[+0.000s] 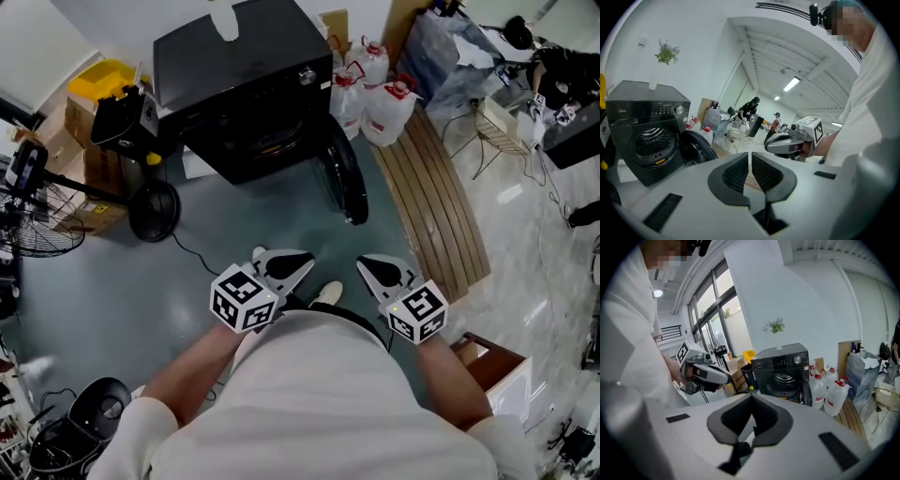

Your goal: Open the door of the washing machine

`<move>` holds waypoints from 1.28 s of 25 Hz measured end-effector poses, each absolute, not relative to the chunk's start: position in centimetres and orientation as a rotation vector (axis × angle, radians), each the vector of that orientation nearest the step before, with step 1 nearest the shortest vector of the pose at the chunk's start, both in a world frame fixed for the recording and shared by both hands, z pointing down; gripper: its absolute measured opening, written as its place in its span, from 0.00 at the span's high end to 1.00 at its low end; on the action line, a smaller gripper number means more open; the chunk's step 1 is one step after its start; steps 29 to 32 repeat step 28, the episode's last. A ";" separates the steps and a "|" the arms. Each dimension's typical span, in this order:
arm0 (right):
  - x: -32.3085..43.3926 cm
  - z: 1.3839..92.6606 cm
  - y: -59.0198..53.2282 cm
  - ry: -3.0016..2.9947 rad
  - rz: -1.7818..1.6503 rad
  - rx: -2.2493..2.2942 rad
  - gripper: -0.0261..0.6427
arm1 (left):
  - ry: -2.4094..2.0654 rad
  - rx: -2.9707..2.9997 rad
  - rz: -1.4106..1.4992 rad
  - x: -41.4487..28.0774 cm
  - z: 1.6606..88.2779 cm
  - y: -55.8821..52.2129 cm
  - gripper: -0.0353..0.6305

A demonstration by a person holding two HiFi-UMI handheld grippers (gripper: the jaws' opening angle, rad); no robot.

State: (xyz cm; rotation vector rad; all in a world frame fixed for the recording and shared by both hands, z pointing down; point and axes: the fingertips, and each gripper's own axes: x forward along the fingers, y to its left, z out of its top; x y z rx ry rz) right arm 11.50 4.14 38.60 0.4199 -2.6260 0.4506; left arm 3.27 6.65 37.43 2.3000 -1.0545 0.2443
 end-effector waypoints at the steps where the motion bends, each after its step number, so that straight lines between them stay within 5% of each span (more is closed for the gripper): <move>1: 11.4 38.7 4.2 -2.626 0.450 0.416 0.95 | -1.054 2.299 0.244 3.3 37.5 6.7 0.90; 32: 11.1 41.0 2.0 -2.611 0.467 0.395 0.95 | -1.082 2.249 0.254 2.8 39.0 4.2 0.90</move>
